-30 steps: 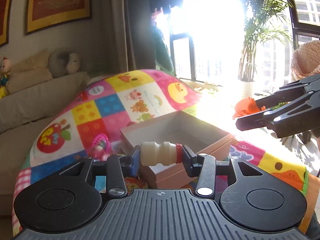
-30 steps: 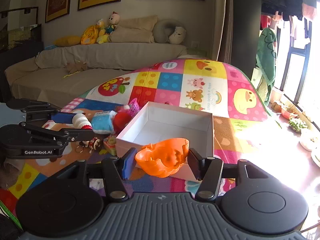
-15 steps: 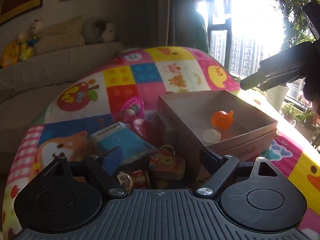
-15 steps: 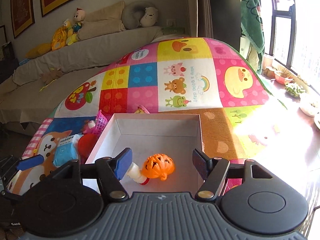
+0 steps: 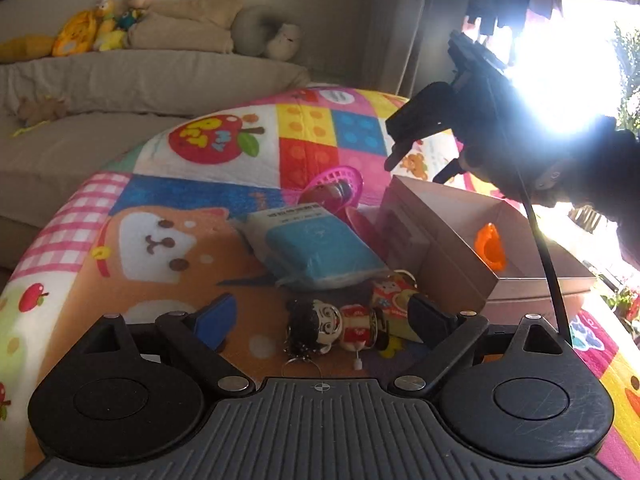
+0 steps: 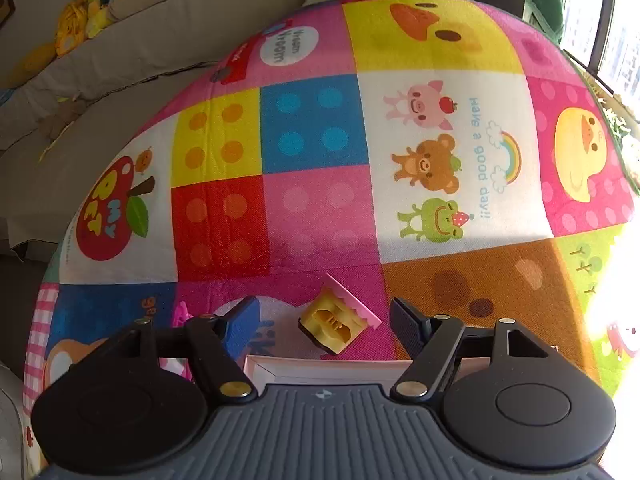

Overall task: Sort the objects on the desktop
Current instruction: 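Grasp the pink-lidded yellow toy with the right tool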

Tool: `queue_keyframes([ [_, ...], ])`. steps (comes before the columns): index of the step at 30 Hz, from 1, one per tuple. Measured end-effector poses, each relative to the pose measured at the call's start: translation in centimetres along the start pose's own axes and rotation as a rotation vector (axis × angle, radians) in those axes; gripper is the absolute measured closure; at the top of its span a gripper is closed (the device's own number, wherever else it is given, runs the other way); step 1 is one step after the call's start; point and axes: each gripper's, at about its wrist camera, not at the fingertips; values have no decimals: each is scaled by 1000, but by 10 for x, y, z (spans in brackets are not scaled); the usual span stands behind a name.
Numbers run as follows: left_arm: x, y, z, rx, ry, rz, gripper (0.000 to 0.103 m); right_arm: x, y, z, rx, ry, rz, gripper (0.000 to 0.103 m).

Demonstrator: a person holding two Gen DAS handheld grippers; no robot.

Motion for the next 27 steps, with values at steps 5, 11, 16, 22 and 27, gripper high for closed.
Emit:
queue_keyframes([
  [5,-1,-1,-1,6,-9,-2,7,-2,2,38,96,-29,63,45],
  [11,-2,-3,-1,7,-12,2,6,4,-9,-7,-44,45,23,51],
  [16,-2,-3,0,15,-8,3,6,2,-47,-107,-199,198,-81,52],
  [22,-5,-4,2,21,-4,12,5,-20,-146,-209,-275,303,-235,52],
  [27,-6,-4,6,30,5,15,5,-44,-225,-204,-202,260,-250,52],
])
Point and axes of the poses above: each gripper's, at about its wrist camera, not at the fingertips, and z roughly the way its jaws point, x to its left, y to its top, and after that the axes turned 1 degree about z, right-handed
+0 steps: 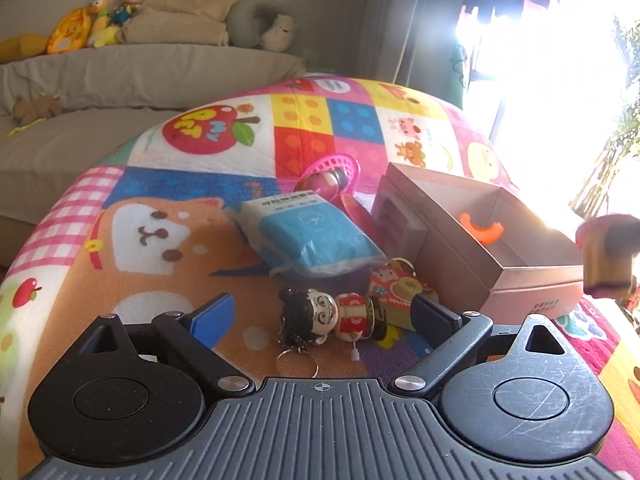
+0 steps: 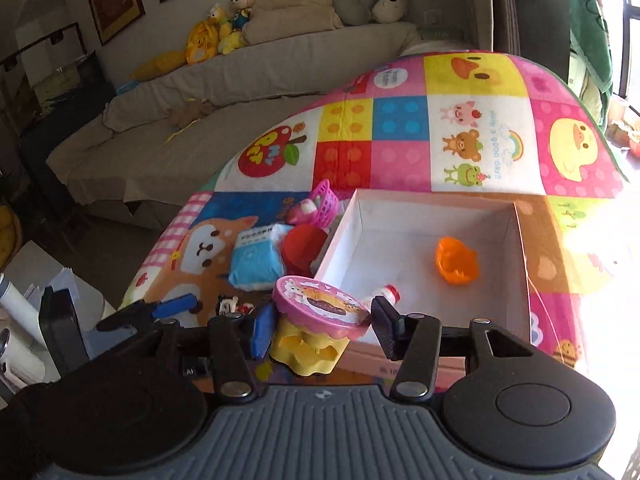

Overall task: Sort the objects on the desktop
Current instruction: 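Grasp the pink-lidded yellow toy with the right tool, then carry yellow toy to box with right tool while left tool grasps keychain doll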

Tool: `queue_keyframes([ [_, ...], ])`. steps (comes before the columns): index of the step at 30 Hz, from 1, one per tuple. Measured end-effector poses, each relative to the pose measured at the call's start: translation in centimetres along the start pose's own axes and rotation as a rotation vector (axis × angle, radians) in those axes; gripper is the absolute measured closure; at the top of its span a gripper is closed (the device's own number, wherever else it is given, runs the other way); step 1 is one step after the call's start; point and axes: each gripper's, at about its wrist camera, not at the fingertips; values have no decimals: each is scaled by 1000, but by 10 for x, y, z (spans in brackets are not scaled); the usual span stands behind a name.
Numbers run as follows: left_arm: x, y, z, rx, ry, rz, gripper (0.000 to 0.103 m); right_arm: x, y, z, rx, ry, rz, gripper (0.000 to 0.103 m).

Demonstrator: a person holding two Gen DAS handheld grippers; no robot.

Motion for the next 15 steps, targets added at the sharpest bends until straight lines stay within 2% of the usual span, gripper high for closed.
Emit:
queue_keyframes([
  [2,-2,0,1,3,5,8,5,7,-33,5,-51,-120,-82,52],
  [3,-3,0,1,4,10,12,5,13,-48,7,-105,-178,-127,52],
  [6,-5,-1,0,3,26,21,5,31,-86,19,-248,-294,-280,52],
  [7,-5,-1,0,1,30,25,5,36,-94,27,-265,-322,-325,52],
  [9,-7,-2,-1,-3,38,34,5,42,-106,37,-261,-340,-366,52],
  [12,-10,-2,-2,-9,49,54,5,43,-114,42,-207,-304,-337,52],
  [13,-11,-2,-2,-9,53,61,5,41,-115,40,-199,-291,-319,49],
  [15,-13,-2,-2,-6,58,78,4,34,-119,32,-196,-247,-239,37],
])
Point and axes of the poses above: each gripper's, at about its wrist camera, not at the fingertips, and z roughly the way its jaws point, x to its left, y to its top, and after that the axes turned 1 degree about z, right-handed
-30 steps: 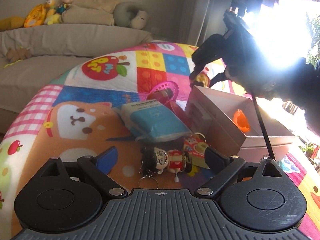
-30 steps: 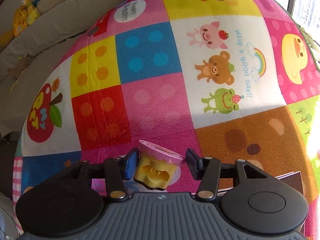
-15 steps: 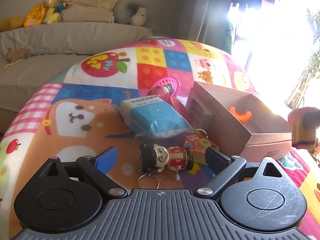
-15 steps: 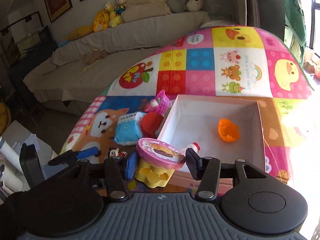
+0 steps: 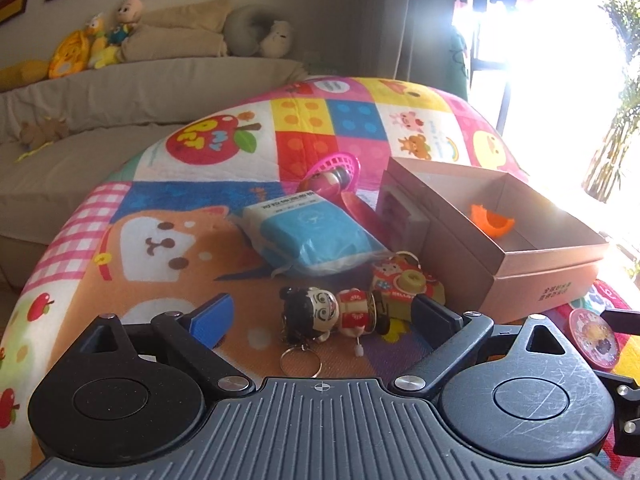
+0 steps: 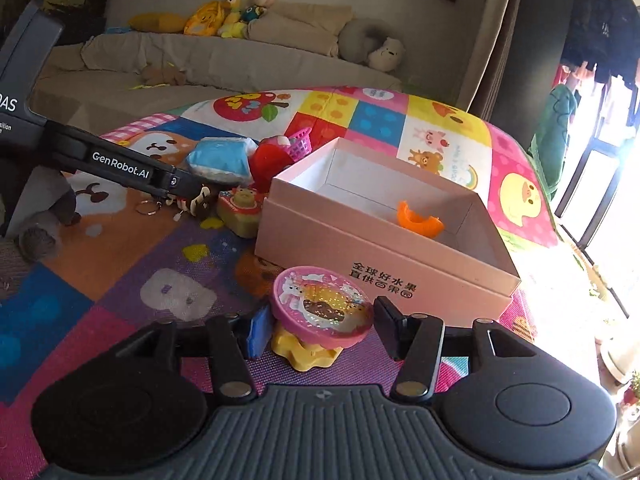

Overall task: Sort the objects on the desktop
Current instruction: 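Carry yellow toy to box with right tool while left tool grasps keychain doll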

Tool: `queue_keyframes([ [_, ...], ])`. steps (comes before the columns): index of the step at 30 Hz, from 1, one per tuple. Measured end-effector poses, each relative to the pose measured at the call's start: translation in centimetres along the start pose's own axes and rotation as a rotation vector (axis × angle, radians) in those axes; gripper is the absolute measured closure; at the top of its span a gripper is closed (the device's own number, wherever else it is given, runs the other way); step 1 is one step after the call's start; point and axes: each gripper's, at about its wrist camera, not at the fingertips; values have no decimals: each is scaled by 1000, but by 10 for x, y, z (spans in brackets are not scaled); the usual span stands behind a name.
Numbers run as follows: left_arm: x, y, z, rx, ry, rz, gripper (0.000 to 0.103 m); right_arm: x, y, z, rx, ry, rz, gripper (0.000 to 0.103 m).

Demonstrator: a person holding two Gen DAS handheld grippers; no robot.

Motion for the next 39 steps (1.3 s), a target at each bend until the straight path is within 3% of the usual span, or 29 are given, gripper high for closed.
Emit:
queue_keyframes([
  [2,-3,0,1,9,9,17,4,-10,-5,-9,-15,22,91,15],
  [5,-8,2,6,35,27,50,4,-27,-16,-13,-9,67,241,4],
  [11,-21,5,16,88,80,116,6,-47,-25,-6,19,86,397,0],
  [16,-29,7,28,123,112,140,16,-53,-26,5,87,113,445,0],
  [18,-30,8,30,133,123,151,30,-53,-27,5,87,116,451,0],
  [19,-30,8,30,138,125,155,32,-53,-27,6,89,116,450,0],
  [23,-29,2,17,138,110,179,33,-53,-27,6,98,121,446,0],
  [28,-37,-18,-25,178,-18,234,33,-52,-26,7,114,128,416,0],
  [34,-43,-46,-71,214,-114,268,27,-39,-22,1,110,155,324,0],
  [36,-42,-50,-79,210,-122,266,18,-29,-17,-3,84,128,258,0],
  [39,-41,-48,-80,192,-108,262,14,-21,-9,-4,53,93,191,0],
])
Point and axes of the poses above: each gripper's, at about its wrist camera, not at the fingertips, and z roughly the way its jaws point, x to its left, y to its top, and after that the axes turned 1 degree about z, right-handed
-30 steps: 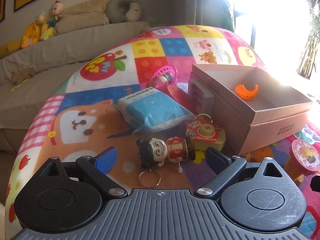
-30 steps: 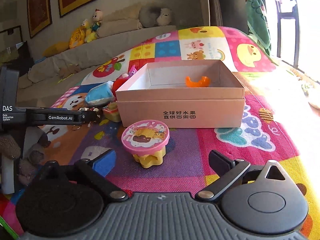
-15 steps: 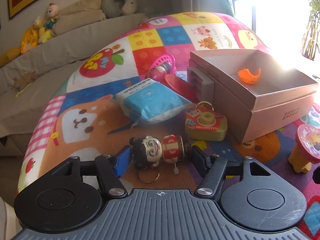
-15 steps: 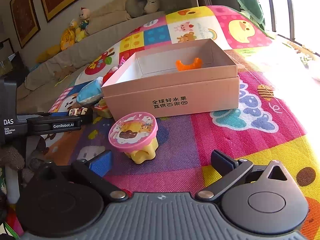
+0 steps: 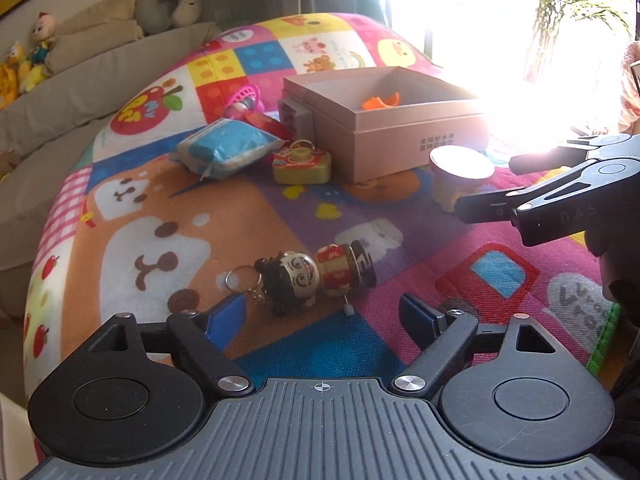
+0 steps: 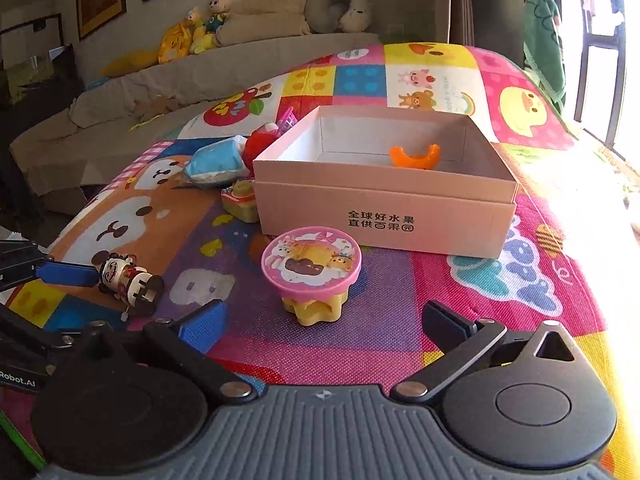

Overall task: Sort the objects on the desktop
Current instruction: 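Carry yellow toy to box with right tool while left tool grasps keychain doll, then release yellow toy into box with right tool while left tool releases doll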

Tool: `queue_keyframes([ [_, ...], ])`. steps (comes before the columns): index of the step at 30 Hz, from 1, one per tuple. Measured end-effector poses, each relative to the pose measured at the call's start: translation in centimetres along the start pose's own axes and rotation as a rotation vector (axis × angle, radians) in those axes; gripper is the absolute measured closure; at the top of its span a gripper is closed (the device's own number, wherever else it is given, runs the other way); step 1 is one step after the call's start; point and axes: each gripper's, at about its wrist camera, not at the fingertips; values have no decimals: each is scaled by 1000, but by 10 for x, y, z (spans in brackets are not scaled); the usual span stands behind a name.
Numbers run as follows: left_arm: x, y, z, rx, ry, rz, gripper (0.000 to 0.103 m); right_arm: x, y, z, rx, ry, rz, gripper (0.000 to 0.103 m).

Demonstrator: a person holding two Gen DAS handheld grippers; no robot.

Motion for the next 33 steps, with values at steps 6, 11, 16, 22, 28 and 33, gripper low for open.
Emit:
queue_keyframes([
  [6,3,14,17,4,52,-48,15,1,17,19,37,-19,12,23],
  [11,0,16,20,8,50,-50,30,1,20,14,57,-12,4,48],
  [16,-7,26,8,-36,27,-17,34,-4,28,-26,39,18,-40,48],
  [22,-20,107,-23,-288,16,109,34,-34,85,-99,-216,-85,-23,48],
  [28,-34,190,10,-409,-42,109,33,-61,108,-95,-271,-168,39,48],
  [33,-29,211,53,-334,-56,22,18,-72,108,-63,-205,-187,67,48],
])
Point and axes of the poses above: each gripper's, at about its wrist camera, not at the fingertips, and z roughly the way its jaws point, x to its left, y to its top, and after that the axes turned 1 degree about z, right-handed
